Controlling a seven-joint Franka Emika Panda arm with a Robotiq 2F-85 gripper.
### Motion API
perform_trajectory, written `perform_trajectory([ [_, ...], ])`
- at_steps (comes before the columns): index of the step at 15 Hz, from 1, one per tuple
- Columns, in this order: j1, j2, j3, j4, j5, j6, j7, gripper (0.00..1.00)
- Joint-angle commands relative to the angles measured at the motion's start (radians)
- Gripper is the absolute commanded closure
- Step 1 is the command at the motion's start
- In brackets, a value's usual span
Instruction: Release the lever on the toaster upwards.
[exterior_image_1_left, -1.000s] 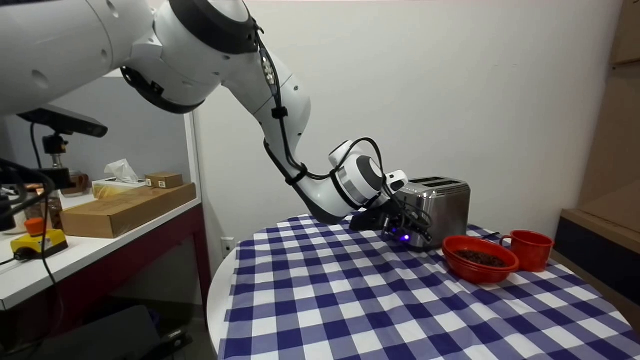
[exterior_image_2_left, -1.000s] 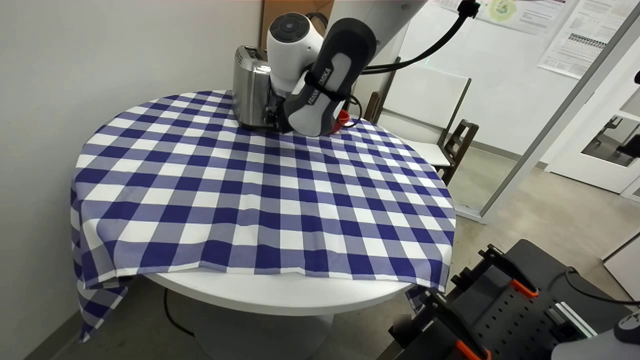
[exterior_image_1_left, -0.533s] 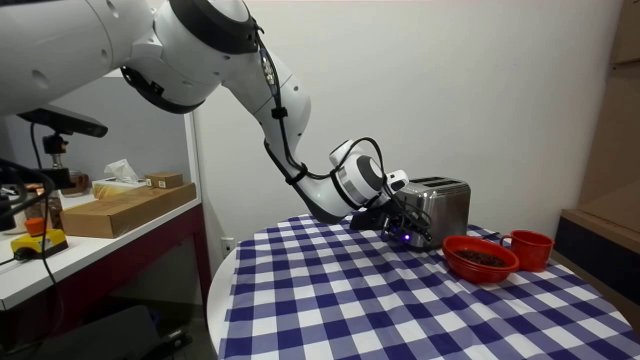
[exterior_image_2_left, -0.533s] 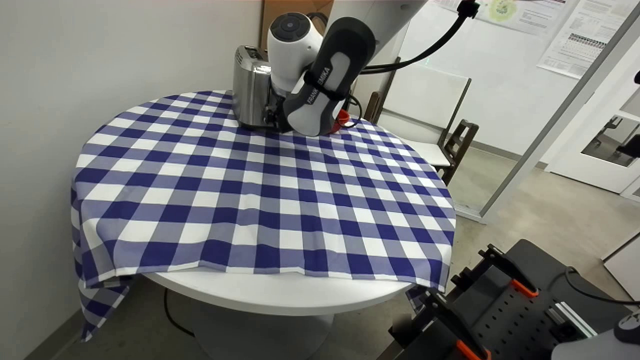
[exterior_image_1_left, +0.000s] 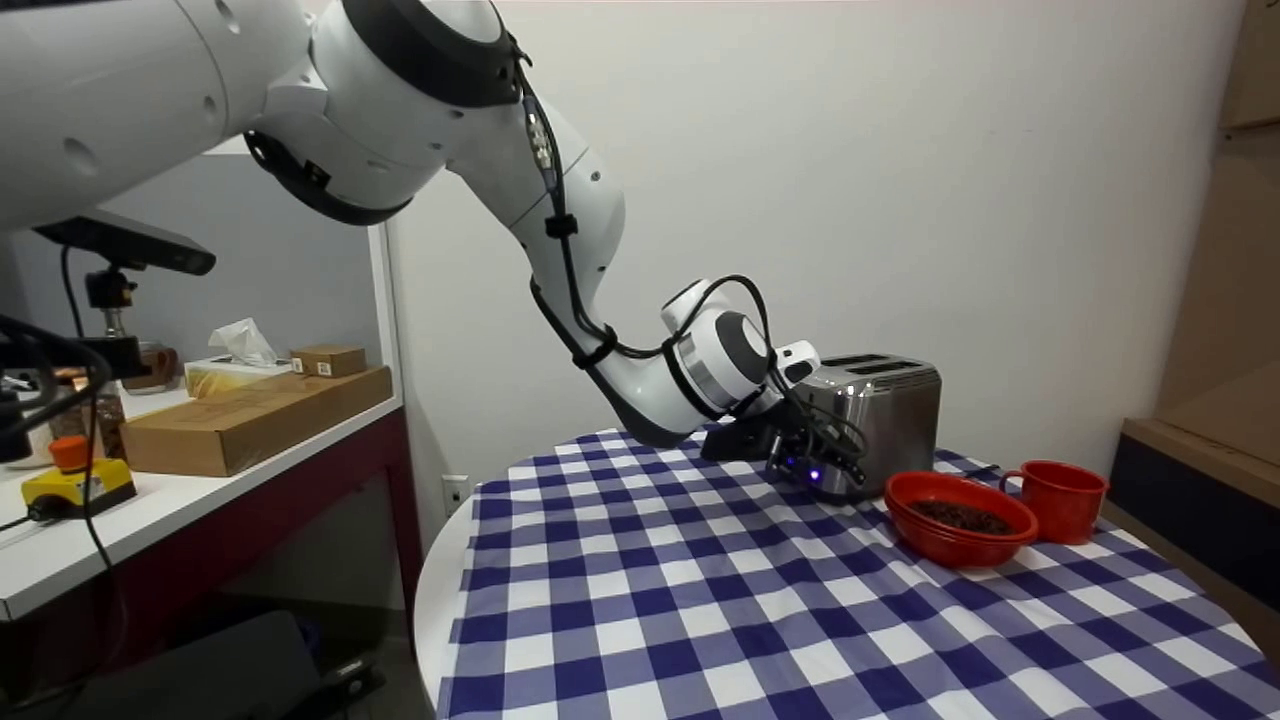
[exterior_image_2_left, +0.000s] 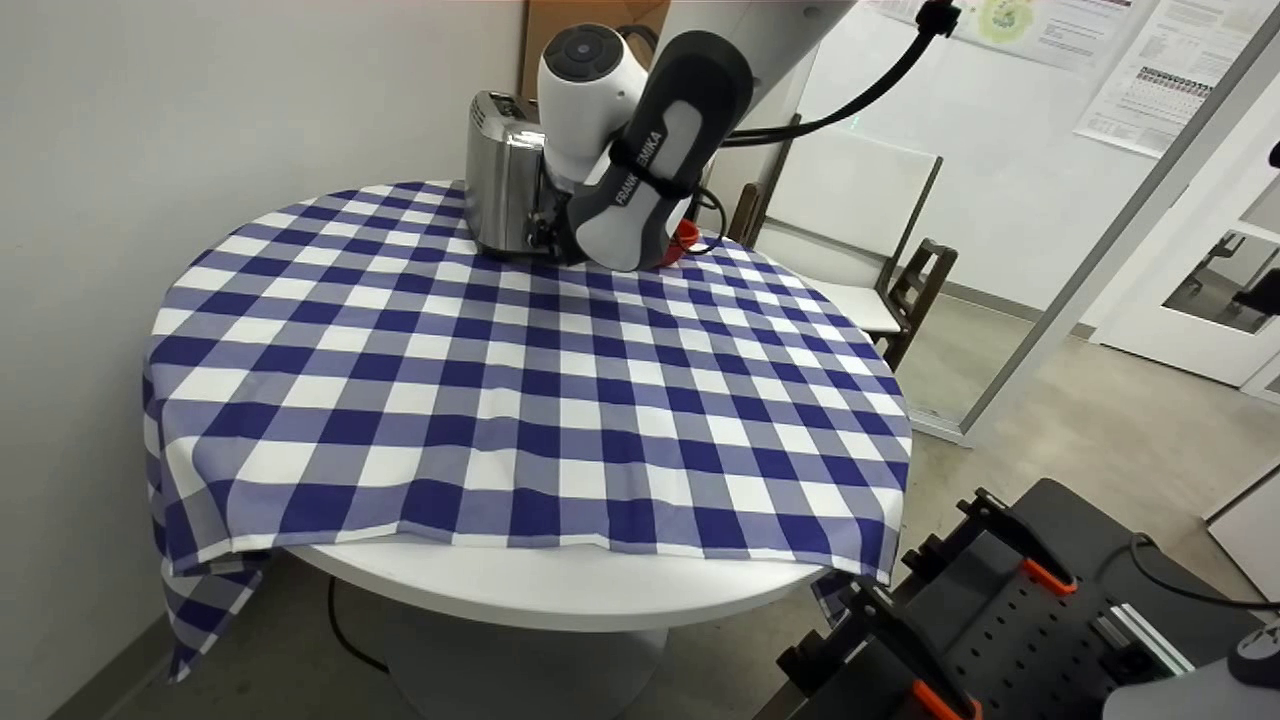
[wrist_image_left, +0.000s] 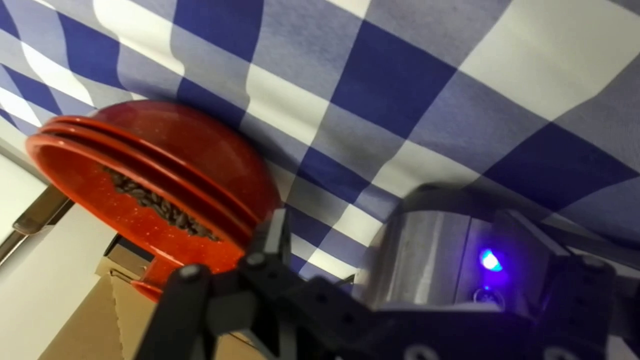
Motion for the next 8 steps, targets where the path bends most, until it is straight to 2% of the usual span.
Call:
perform_trajectory([
  [1, -0.023, -0.021, 0.025, 0.008, 0.034, -0.025, -0.067, 0.00],
  [8, -0.005, 0.008, -0.006, 0.018, 0.053, 0.019, -0.021, 0.00],
])
